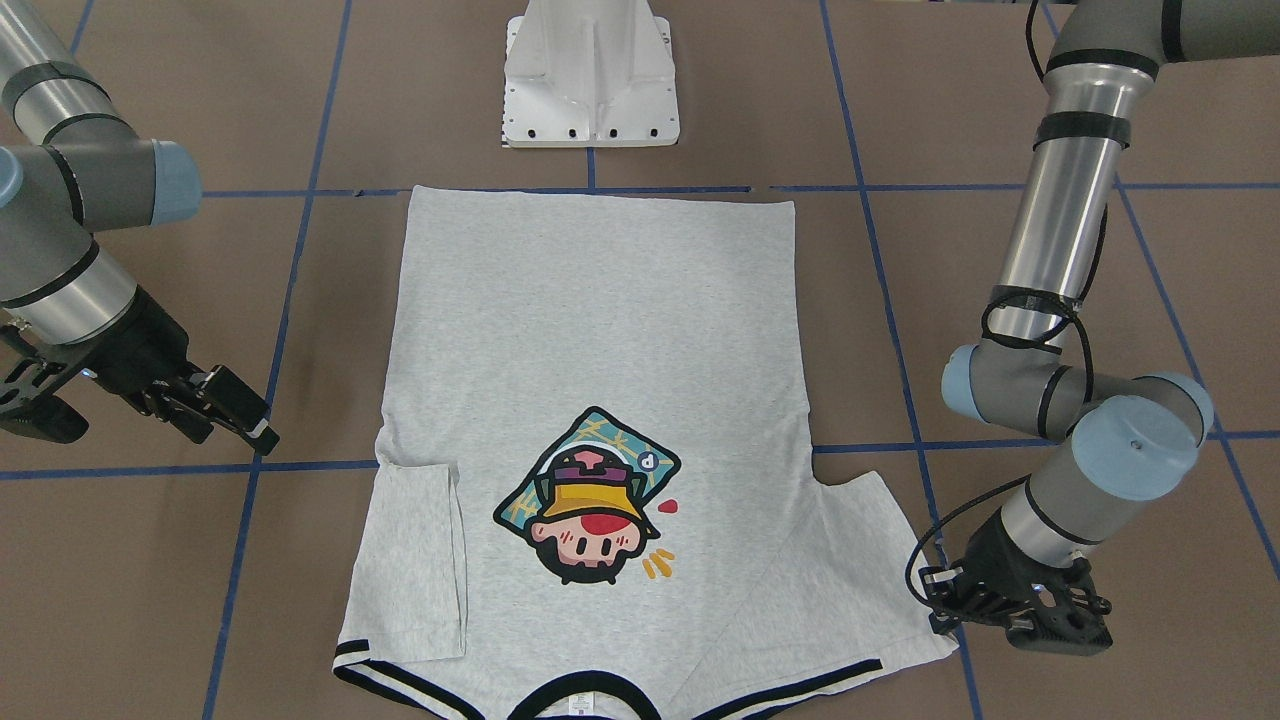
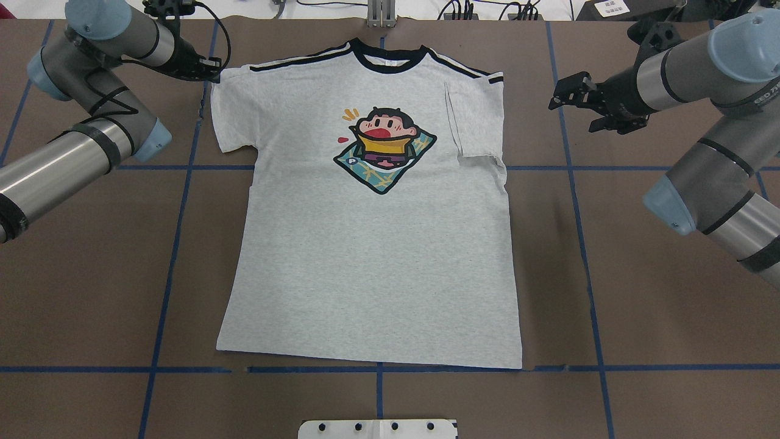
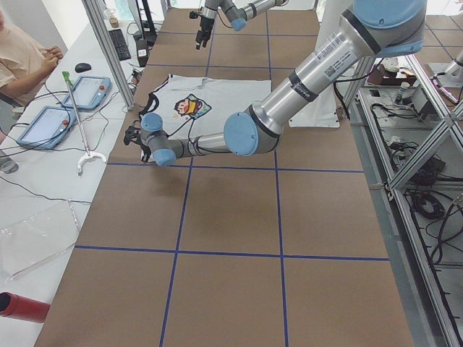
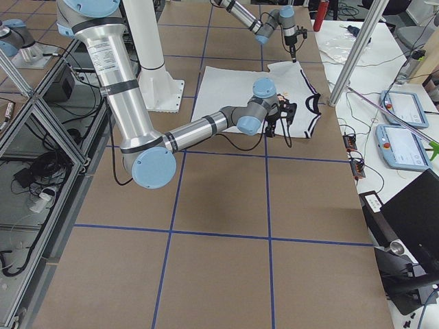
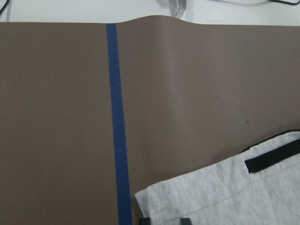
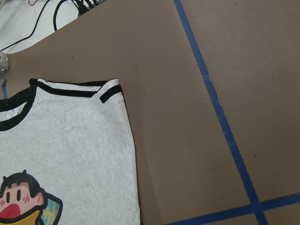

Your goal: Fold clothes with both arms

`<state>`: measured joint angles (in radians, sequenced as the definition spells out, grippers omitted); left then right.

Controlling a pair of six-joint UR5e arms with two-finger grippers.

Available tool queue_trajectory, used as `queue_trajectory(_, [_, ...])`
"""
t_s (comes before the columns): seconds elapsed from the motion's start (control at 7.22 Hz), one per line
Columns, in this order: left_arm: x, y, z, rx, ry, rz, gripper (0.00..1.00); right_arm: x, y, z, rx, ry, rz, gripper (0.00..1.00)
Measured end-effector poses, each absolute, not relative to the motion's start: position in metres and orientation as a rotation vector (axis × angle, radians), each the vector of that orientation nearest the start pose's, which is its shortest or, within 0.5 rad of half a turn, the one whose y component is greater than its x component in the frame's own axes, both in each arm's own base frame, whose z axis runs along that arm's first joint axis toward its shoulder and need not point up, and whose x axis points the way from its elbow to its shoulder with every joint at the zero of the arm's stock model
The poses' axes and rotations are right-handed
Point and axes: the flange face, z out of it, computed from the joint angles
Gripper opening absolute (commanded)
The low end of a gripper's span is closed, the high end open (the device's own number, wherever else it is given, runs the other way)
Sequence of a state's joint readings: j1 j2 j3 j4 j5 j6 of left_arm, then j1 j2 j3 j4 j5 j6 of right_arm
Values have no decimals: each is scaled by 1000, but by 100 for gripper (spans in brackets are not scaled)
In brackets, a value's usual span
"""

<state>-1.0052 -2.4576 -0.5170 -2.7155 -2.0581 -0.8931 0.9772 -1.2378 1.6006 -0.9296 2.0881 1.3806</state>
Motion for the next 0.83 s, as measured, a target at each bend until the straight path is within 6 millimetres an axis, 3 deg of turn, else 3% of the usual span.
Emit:
queue_trajectory(0.28, [377, -760, 445, 432, 1014, -38, 0, -284, -571, 391, 148, -1078, 454, 100])
queue_trajectory(0.42, [383, -756, 418, 453, 1059, -33, 0, -284, -572, 392, 148, -1077, 455, 100])
queue_trajectory(0.55, [400, -746, 387, 454, 1105, -44, 0, -284, -572, 393, 149, -1075, 457, 100])
queue_trajectory(0.83, [461, -723, 323, 456, 1141, -92, 0, -285, -573, 395, 146, -1070, 459, 100])
